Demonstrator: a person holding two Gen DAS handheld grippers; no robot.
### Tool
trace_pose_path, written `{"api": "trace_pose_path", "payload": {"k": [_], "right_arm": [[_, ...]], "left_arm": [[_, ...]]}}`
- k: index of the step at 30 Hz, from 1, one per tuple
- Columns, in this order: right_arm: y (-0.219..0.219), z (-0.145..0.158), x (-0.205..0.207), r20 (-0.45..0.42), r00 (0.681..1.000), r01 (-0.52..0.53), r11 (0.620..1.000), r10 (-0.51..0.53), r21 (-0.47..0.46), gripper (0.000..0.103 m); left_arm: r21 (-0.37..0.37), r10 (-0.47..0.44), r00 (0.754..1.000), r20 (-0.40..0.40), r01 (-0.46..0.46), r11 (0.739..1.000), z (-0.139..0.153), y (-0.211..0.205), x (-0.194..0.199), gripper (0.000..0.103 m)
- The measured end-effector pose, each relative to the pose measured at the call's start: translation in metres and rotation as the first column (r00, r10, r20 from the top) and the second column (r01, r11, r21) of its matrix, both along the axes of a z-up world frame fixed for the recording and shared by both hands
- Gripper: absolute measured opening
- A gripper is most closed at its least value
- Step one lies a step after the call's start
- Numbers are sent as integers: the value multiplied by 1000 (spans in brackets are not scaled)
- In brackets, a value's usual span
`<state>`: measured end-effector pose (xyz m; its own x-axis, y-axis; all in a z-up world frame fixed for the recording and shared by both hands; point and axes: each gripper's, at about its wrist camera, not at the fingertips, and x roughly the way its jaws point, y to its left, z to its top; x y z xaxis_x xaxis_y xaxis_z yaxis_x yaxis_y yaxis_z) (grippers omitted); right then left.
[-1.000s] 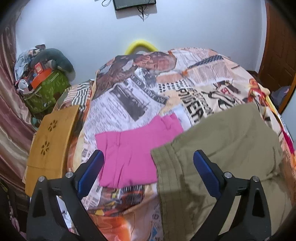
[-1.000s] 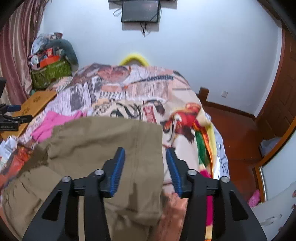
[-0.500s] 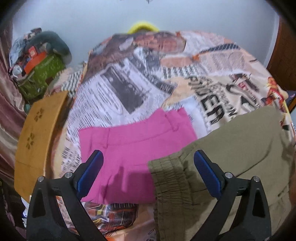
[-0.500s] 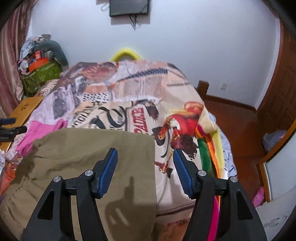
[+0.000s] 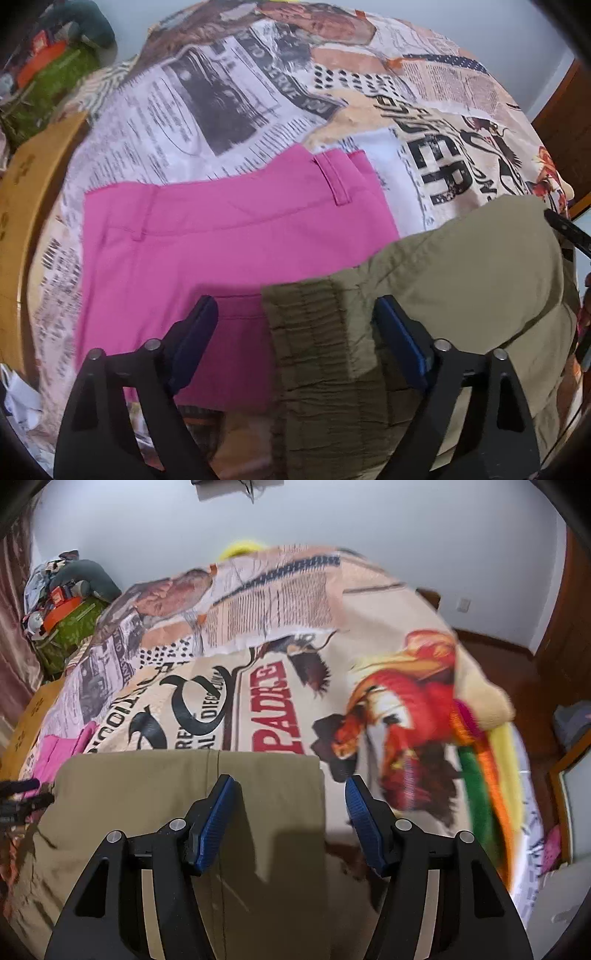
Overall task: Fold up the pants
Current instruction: 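Grasp the waistband with the left gripper while the right grips the leg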
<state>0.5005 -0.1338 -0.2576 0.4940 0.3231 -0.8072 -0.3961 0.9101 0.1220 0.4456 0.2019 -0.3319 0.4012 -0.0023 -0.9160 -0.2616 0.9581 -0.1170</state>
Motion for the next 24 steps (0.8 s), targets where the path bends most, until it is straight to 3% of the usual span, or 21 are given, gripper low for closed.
{"api": "trace_pose_path", "payload": {"k": [2, 3, 5, 6, 9, 16, 24], "right_arm": [[1, -3, 1, -13, 1000, 0, 999, 1, 38, 40], [2, -3, -1, -3, 1000, 14, 999, -14, 44, 38], [5, -1, -4, 25, 999, 22, 999, -22, 26, 18], [6, -1, -5, 39, 999, 20, 1000, -21, 16, 14], [7, 4, -9, 61, 998, 6, 1000, -6, 3, 13], [-1, 39, -21, 161, 987, 13, 1000, -15, 11, 11], [-1, 102, -50, 322, 947, 13, 1000, -18, 16, 11]], "left_arm": [[-24, -13, 1000, 0, 13, 1000, -2, -4, 1, 73], [-38, -19, 1000, 2, 19, 999, -3, -5, 1, 64], [-51, -23, 1000, 7, 23, 998, -1, -7, 0, 60], [-48, -24, 1000, 9, 25, 999, -1, -7, 0, 57], [-35, -17, 1000, 23, 17, 999, 4, -7, -1, 50], [61, 1, 996, 90, -6, 998, 34, -10, -10, 47], [184, -27, 971, 236, -17, 983, 107, -24, -36, 46]]}}
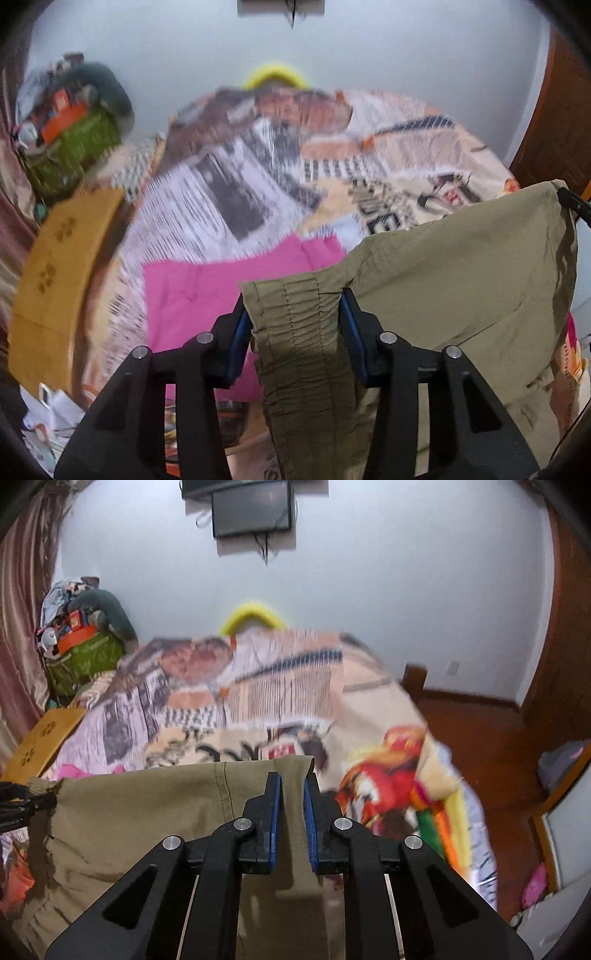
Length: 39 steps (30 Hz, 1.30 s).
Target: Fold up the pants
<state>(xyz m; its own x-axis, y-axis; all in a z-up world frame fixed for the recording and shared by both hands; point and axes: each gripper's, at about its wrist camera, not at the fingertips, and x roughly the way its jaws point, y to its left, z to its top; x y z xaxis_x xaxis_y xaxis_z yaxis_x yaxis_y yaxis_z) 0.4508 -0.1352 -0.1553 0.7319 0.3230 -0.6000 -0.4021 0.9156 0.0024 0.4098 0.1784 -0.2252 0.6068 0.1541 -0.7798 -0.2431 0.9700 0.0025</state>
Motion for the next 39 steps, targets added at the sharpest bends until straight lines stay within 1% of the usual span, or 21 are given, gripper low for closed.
{"api": "trace_pose_path", "payload": {"k": [2, 6, 12, 18, 23, 28, 32, 36, 39], "right_arm": [[-4, 15, -9, 23, 1000, 0, 1000, -1, 23, 11], [-16, 39, -32, 44, 999, -4, 997, 0, 81, 11], [-27, 54, -76, 60, 998, -15, 995, 9, 100, 11], [-40, 60, -119, 59, 998, -18, 994, 11, 109, 10], [-44, 57, -150, 56, 998, -17, 995, 11, 101, 10], [-55, 45, -184, 25, 1000, -15, 994, 12, 109, 10], [-63, 31, -206, -18, 1000, -10, 993, 12, 119, 10], [-67, 15, -224, -67, 998, -8, 994, 16, 111, 10], [-70, 0, -238, -106, 994, -12, 994, 24, 105, 11]], "left_arm": [[17, -6, 1000, 28, 5, 1000, 17, -4, -9, 46], [16, -16, 999, 52, 15, 1000, 38, -8, -27, 46], [18, -34, 998, 61, 33, 999, 54, -20, -57, 46], [26, -62, 995, 73, 61, 998, 62, -33, -90, 46], [35, -90, 994, 68, 88, 996, 63, -45, -120, 46], [30, -111, 992, 57, 110, 994, 59, -53, -149, 46], [28, -131, 991, 38, 130, 991, 49, -60, -170, 46], [15, -141, 990, 15, 141, 990, 36, -64, -189, 46], [8, -143, 989, -23, 143, 990, 21, -66, -204, 46]]}}
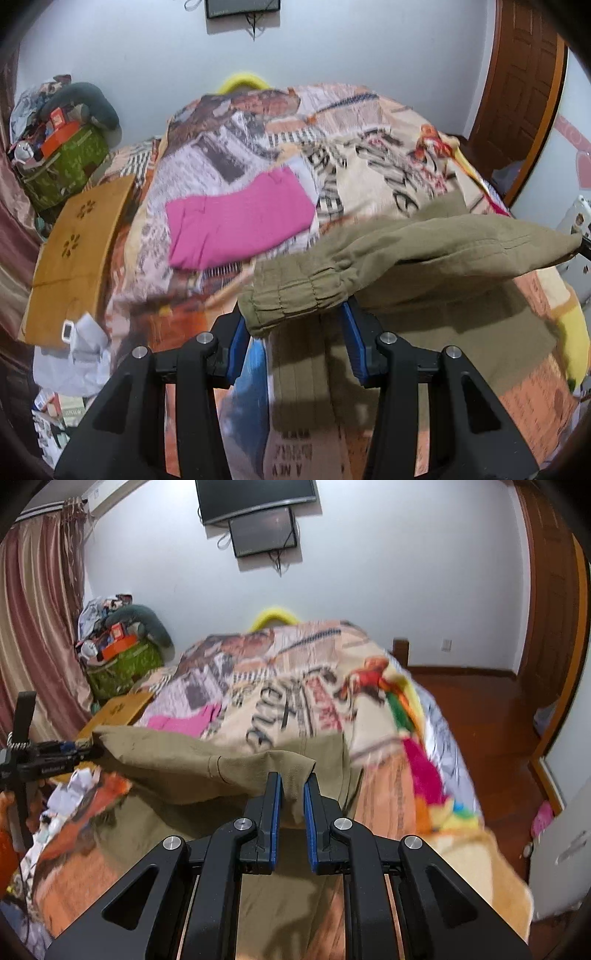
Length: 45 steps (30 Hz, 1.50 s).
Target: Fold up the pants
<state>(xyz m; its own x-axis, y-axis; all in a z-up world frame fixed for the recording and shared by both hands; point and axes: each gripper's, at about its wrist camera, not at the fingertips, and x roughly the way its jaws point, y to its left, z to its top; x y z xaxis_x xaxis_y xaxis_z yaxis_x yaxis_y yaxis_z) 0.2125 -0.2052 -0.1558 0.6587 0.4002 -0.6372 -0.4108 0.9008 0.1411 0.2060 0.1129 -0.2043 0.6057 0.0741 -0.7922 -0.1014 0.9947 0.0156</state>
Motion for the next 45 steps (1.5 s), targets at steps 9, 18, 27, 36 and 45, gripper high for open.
{"api": "trace_pose_path", "payload": {"k": [9, 18, 27, 36, 45], "right_arm": [[-10, -37, -26, -132, 991, 13, 1000, -11, 13, 11], [-16, -44, -51, -175, 984, 32, 999, -39, -43, 16], [0, -6, -67, -58, 998, -7, 998, 3, -69, 53], [44, 3, -66, -19, 991, -133, 986, 131, -97, 80], [77, -26, -53, -116, 970, -224, 970, 212, -99, 80]], "left_arm": [[17, -3, 997, -76, 4, 1000, -29, -4, -32, 46], [9, 32, 996, -84, -31, 999, -28, -3, -53, 59], [36, -7, 1000, 3, 7, 999, 13, -24, -59, 93], [183, -100, 995, -19, 101, 978, 6, -65, -44, 101], [225, -203, 974, -100, 221, 949, -24, -90, -29, 101]]}}
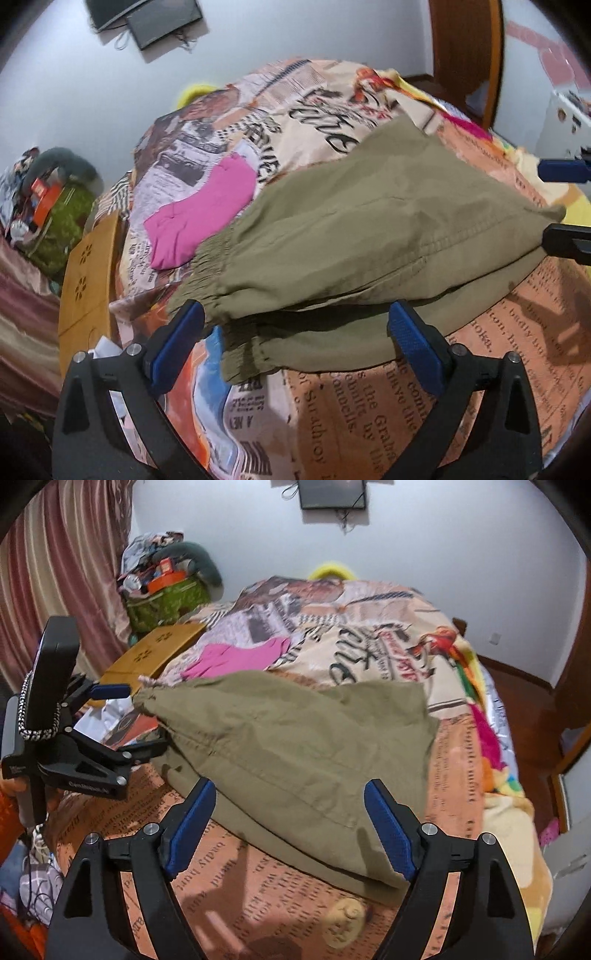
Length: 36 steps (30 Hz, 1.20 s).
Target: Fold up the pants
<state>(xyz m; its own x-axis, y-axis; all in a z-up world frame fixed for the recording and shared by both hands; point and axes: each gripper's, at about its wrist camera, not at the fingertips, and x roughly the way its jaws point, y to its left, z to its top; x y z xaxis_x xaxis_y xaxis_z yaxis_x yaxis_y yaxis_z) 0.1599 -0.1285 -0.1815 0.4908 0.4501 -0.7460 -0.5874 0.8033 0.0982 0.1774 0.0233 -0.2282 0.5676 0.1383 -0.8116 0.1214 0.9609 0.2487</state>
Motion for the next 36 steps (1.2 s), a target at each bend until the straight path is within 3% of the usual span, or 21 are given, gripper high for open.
{"api": "trace_pose_path", "payload": {"k": [5, 12, 19, 26, 28, 29, 33, 36], "right_arm": [[15, -13, 8, -62, 997, -40, 999, 40, 1, 80], [36, -24, 14, -105, 989, -111, 994, 108, -26, 80], [43, -28, 25, -56, 991, -123, 991, 121, -43, 79], [41, -20, 30, -4, 993, -122, 992, 122, -12, 38], [41, -19, 27, 3, 992, -128, 992, 128, -7, 27], [41, -18, 26, 7, 991, -131, 991, 131, -6, 19], [39, -10, 20, 40, 990, -133, 991, 133, 3, 10], [37, -4, 16, 56, 989, -140, 990, 139, 7, 9]], "left_arm": [[52, -45, 998, -42, 47, 998, -14, -8, 13, 101], [-12, -55, 998, -24, 55, 998, 6, -4, 32, 101], [-113, -33, 999, -31, 30, 993, 16, 5, 41, 101], [-150, -69, 997, -43, 62, 987, 9, -1, 34, 101], [-133, -77, 996, -36, 71, 989, 7, -5, 33, 90], [-117, -77, 996, -33, 73, 990, 6, -8, 33, 79], [-121, -91, 995, -28, 87, 989, 7, -10, 32, 38], [-128, -92, 996, -9, 90, 988, 13, -9, 27, 31]]}}
